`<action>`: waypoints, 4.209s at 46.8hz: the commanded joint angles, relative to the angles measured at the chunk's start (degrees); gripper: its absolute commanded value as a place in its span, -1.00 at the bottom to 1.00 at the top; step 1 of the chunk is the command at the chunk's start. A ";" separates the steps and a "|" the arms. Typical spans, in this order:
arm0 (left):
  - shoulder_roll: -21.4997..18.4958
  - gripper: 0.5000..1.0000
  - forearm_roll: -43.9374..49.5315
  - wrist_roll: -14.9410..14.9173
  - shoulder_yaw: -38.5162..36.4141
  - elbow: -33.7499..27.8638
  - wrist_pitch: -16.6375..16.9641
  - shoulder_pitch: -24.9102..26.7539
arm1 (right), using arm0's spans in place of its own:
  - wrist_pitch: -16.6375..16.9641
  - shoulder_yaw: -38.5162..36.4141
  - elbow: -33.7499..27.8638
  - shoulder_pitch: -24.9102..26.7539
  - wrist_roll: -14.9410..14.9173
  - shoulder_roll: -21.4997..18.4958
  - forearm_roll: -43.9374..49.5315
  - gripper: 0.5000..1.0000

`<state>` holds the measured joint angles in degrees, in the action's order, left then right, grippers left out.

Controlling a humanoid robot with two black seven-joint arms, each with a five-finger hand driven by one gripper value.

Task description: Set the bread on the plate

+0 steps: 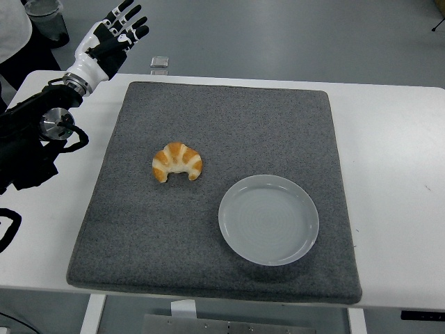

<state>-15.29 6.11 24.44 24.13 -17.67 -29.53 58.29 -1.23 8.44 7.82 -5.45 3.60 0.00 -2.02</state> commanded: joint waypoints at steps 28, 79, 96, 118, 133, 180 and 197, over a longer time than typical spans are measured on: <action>0.00 0.96 0.04 0.00 0.13 0.00 0.08 -0.10 | -0.09 0.00 0.00 0.00 0.00 0.00 0.00 0.73; -6.41 0.96 0.04 -0.18 0.04 -10.19 3.41 -0.10 | -0.18 -0.09 -0.09 0.00 0.00 0.00 0.00 0.72; -17.48 0.95 -0.13 -0.71 -2.50 -36.01 18.79 0.07 | -0.18 0.00 -0.09 0.00 0.00 0.00 0.00 0.72; -33.93 0.95 -0.13 -7.30 -17.86 -59.50 27.77 12.54 | -0.18 0.09 -0.09 0.18 0.00 0.00 0.00 0.72; -35.51 0.95 -0.31 -8.53 -43.97 -64.51 27.24 36.44 | -0.09 0.09 -0.09 0.18 0.00 0.00 0.00 0.72; -27.07 0.95 -38.88 -4.93 -64.30 -69.52 44.11 39.63 | -0.18 -0.09 -0.18 0.18 0.00 0.00 0.09 0.73; -26.63 0.91 -43.64 -4.05 -56.56 -65.31 45.96 26.54 | -0.18 -0.09 -0.18 0.18 0.00 0.00 0.09 0.72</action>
<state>-42.12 -37.48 20.06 -33.57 -84.15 16.45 87.14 -1.41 8.35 7.64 -5.28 3.60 0.00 -1.92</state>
